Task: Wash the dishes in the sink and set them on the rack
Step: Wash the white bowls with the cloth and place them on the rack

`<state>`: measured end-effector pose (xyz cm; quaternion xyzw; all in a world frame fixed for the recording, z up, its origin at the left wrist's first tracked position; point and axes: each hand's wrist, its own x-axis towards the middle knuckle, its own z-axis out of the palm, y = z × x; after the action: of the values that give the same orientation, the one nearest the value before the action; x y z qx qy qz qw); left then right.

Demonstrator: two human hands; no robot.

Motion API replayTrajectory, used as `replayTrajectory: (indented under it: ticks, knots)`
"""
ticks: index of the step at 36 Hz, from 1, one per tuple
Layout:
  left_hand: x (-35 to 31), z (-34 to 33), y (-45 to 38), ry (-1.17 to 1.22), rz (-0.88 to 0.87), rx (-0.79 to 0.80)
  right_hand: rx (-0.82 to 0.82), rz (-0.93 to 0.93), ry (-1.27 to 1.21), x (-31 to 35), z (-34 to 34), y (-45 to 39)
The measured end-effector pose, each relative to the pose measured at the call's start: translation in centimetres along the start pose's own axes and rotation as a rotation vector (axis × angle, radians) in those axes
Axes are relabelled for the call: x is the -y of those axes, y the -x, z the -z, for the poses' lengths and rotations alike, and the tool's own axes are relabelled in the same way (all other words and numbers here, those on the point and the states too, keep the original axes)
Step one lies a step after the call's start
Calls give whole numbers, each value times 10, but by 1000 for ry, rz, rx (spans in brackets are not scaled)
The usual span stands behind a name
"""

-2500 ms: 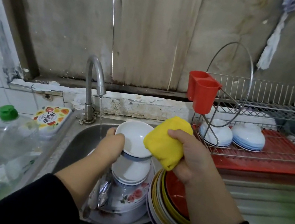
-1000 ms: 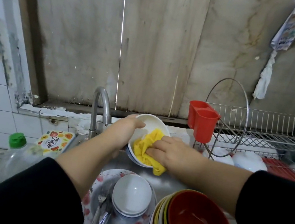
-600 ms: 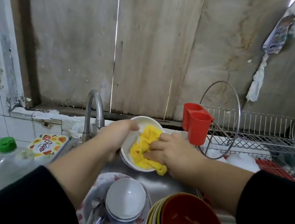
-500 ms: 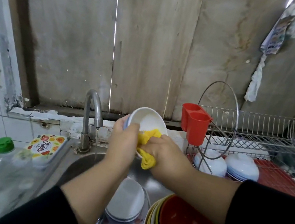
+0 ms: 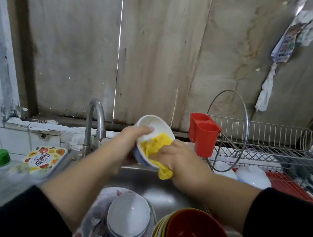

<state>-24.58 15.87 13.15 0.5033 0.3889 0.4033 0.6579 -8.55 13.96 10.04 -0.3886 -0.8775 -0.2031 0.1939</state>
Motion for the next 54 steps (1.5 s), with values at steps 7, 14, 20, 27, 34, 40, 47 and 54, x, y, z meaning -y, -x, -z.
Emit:
replayTrajectory:
  ticks: [7,14,20,27,34,40,47,54]
  knots:
    - [16,-11,-14,-137,-345,-332,-80,-238,-164,15,-14,-10]
    - [-8,11,-2,-44,114,57,28,136,163,-14,5,6]
    - [20,-7,-9,-152,-270,-306,-51,-352,-253,28,-17,-14]
    - [11,14,-10,-70,37,-159,-3,38,112,-7,-8,2]
    - [26,-8,-2,-180,-429,-271,22,-484,-501,32,-15,-26]
    - [35,10,-12,172,-185,-288,-191,-841,-1303,24,1,-14]
    - [35,15,-19,588,135,-112,-417,-943,-1953,38,-9,-11]
    - [25,12,-22,603,19,-236,-577,-1099,-1945,35,-6,-9]
